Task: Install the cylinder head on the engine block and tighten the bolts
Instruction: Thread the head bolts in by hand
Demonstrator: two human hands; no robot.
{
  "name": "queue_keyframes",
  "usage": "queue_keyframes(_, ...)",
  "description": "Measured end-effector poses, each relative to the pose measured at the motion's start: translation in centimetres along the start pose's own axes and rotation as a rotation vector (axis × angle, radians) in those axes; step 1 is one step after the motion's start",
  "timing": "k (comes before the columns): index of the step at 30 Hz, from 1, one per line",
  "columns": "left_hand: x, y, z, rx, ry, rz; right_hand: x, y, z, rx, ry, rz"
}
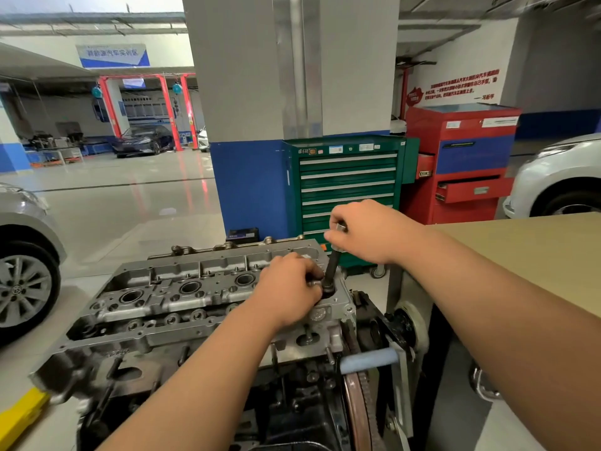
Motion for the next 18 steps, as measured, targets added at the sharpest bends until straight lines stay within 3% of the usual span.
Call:
queue_keyframes(6, 0.6, 0.1, -0.2, -0.09, 0.008, -0.194, 3.6, 0.8, 1.8, 0.022, 0.096, -0.317)
queue_keyframes(10, -0.3, 0.6, 0.0, -0.037, -0.059, -0.355, 3.3, 0.7, 1.2, 0.208, 0.201, -0.019)
queue_keyframes(13, -1.2, 0.6, 0.5, -0.014, -0.111, -0.379, 3.5, 1.0, 0.8, 0.213, 0.172, 0.18)
queue_keyframes(16, -0.9, 0.8, 1.0, -0.132, -0.072, -0.481, 2.5, 1.3, 1.4, 0.101, -0.043, -0.194)
queue_keyframes(18, -0.5, 1.0, 1.1, -0.204, -0.048, -0.507, 2.7, 1.9, 1.7, 0.052, -0.062, -0.332)
Point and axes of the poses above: each hand's wrist, its own z-axis towards the middle knuckle, its own y-axis out of the back of the hand, x = y × z, the point moved 7 cm from there along z, towards the middle knuckle, and after that the axes turned 14 degrees about -z, right-handed, at the moved point
